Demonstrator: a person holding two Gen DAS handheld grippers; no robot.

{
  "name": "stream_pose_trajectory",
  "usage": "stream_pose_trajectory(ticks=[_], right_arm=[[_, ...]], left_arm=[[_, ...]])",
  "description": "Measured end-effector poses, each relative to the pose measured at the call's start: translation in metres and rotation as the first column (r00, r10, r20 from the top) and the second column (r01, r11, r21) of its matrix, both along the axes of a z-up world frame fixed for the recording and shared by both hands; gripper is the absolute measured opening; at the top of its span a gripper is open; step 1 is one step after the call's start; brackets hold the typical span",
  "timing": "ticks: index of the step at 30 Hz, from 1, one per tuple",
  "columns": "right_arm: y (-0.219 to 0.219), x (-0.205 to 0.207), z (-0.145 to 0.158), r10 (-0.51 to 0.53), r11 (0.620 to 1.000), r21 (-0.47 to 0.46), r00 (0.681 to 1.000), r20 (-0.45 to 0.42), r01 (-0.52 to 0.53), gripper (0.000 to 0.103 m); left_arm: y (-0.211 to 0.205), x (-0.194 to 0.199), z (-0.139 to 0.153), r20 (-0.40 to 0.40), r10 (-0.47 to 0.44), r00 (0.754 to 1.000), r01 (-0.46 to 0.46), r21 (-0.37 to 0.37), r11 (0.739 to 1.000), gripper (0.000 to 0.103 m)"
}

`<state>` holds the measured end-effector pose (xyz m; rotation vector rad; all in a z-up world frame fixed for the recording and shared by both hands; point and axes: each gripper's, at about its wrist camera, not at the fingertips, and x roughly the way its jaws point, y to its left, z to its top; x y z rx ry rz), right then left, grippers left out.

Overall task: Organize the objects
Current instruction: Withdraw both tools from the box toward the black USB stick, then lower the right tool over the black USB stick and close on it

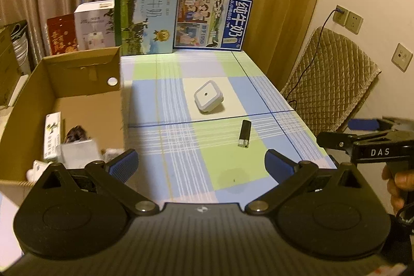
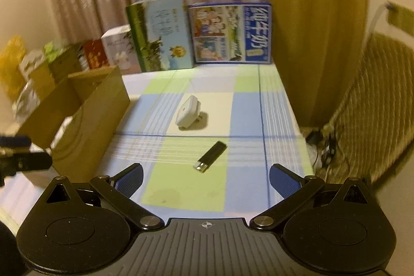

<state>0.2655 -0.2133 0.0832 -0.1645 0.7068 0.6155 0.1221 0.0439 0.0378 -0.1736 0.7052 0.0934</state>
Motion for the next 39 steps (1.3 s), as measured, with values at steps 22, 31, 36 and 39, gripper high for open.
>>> stream_pose_trajectory(ticks=[22,31,36,39], right_arm=[[0.039,0.124,-0.128,0.444,0.875,-0.184,0.894,-0.059,-0.447,0.101],[0.065,0.158,-0.162,0.492,0.833,-0.256,0.869,-0.061,-0.49,0.101],[0.072,0.168,-0.164,0.518,0.823,-0.242,0.854,-0.053,-0.515,0.101],[0.074,0.174,-0.165,0.508,0.831,-0.215,0.857,-0.087,-0.514,0.1]], left_arm=[[-0.027,0.109,-0.084,-0.103,-0.101,0.99,0.114,0.134,0.984,0.102],[-0.02,0.131,-0.115,-0.139,-0.101,0.985,0.116,0.104,0.988,0.102],[-0.015,0.138,-0.125,-0.149,-0.088,0.985,0.1,0.075,0.992,0.102],[-0.012,0.139,-0.127,-0.15,-0.083,0.985,0.094,0.063,0.994,0.102]])
